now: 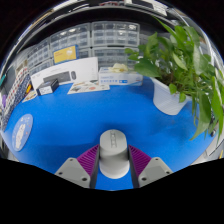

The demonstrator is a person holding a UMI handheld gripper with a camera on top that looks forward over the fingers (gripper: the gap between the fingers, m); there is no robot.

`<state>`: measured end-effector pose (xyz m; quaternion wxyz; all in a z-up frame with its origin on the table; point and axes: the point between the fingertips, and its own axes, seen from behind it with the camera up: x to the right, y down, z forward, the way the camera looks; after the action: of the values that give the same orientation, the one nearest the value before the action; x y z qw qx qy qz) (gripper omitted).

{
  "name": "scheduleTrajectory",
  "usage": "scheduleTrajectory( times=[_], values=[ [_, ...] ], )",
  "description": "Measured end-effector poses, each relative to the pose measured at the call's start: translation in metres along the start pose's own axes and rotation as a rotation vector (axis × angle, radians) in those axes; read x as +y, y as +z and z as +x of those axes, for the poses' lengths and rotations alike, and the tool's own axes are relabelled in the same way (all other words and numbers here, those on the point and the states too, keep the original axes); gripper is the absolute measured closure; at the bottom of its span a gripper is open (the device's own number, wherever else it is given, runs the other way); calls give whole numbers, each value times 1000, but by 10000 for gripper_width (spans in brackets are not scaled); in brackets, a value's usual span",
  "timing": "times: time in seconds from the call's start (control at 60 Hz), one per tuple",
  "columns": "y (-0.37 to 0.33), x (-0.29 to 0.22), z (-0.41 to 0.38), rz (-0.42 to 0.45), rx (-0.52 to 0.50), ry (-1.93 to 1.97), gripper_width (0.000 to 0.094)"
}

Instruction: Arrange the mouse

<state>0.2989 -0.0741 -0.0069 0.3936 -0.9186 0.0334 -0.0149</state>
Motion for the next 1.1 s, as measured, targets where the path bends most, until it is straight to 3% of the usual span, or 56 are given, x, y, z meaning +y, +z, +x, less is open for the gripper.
scheduleTrajectory(
  times=[0.267,0.433,0.65,0.85,1.017,1.1],
  values=[
    [0,3,-1,-39,35,1,615],
    [-10,-7,-1,-74,98,19,613],
    [-96,-137,-43,163,168,38,613],
    [-177,-249,-148,373,105,16,613],
    [-185,-267,-267,411,-15,-9,608],
    [-155,-240,-318,346,-62,-23,609]
  ],
)
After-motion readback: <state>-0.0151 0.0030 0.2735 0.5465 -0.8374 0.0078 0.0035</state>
